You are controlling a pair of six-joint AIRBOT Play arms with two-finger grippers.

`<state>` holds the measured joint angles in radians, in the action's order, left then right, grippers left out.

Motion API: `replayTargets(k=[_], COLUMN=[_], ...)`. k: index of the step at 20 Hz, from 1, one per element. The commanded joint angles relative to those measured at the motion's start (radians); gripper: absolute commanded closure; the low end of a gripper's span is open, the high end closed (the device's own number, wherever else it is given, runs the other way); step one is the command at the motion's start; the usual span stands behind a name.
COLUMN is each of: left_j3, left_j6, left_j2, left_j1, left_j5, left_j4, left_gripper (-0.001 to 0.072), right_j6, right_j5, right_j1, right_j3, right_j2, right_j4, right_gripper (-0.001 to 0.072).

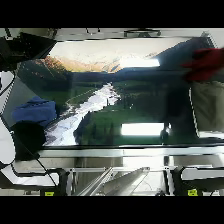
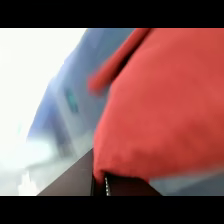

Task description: Fold the shirts.

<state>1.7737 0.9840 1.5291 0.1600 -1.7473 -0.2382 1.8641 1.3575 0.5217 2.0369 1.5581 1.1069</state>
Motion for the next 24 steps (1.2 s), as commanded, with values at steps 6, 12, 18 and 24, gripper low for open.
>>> replayTargets(k=[6,12,18,24], left_j3=[0.000,0.000,-0.001,0.000], left_j6=[-0.009,-0.008,-0.009,-0.007], left_j2=[0.000,0.000,0.000,0.000], left_j1=[-0.001,-0.031,-0.089,-0.102], left_j5=[-0.012,-0.034,-0.032,0.122], left_j4=[0.002,0.012,0.011,-0.025], left_gripper=[0.0690,0.0690,0.0691,0.0689], right_j6=[0.049,0.032,-0.024,-0.046], right_j5=[0.323,0.101,0.116,0.045], right_j1=[0.237,0.237,0.237,0.179], right_j3=[-0.362,-0.851,-0.873,-0.491], right_j2=[-0.133,-0.239,-0.224,-0.229], right_j4=[0.317,0.331,0.329,-0.232], right_gripper=[0.0694,0.0690,0.0001,0.0648])
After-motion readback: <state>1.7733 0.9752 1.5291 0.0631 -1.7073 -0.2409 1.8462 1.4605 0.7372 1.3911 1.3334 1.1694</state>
